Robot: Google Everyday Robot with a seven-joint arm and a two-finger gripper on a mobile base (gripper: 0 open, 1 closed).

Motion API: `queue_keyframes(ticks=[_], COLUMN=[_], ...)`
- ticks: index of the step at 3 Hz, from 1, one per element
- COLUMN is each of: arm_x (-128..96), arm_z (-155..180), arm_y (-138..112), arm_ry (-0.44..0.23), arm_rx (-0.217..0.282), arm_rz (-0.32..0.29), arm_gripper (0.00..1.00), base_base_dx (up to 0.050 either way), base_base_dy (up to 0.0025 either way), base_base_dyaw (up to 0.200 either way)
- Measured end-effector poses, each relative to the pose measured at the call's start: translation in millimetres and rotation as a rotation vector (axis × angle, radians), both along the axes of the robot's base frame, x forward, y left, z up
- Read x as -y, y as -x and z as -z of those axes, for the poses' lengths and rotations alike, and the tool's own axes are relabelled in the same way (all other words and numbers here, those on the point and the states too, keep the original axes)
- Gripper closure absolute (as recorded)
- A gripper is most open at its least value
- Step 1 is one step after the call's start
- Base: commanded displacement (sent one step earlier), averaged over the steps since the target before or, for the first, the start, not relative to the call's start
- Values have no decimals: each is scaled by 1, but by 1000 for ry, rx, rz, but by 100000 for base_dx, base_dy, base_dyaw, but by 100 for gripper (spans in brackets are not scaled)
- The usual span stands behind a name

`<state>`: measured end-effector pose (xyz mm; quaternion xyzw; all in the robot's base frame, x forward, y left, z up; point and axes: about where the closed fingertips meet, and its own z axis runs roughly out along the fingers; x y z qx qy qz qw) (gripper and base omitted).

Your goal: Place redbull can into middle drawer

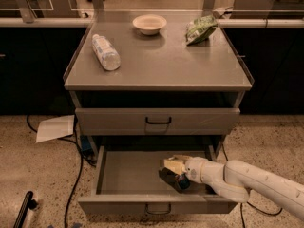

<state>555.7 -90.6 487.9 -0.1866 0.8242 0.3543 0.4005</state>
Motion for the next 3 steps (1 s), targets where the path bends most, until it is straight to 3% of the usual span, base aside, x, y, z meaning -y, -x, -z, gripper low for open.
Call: queue_keyframes(ticks=[1, 2, 3], arm_x=[1, 1, 1], arm_z=[3, 3, 3], arm_y=[-7, -7, -7], arm_ry=[16, 16, 16], arm_rx=[0, 0, 0], arm_rz=[19, 19, 19], arm_gripper=[11, 0, 0], base_base_dx=[0, 0, 0], base_base_dy=[0, 0, 0], base_base_dyaw=[0, 0, 0])
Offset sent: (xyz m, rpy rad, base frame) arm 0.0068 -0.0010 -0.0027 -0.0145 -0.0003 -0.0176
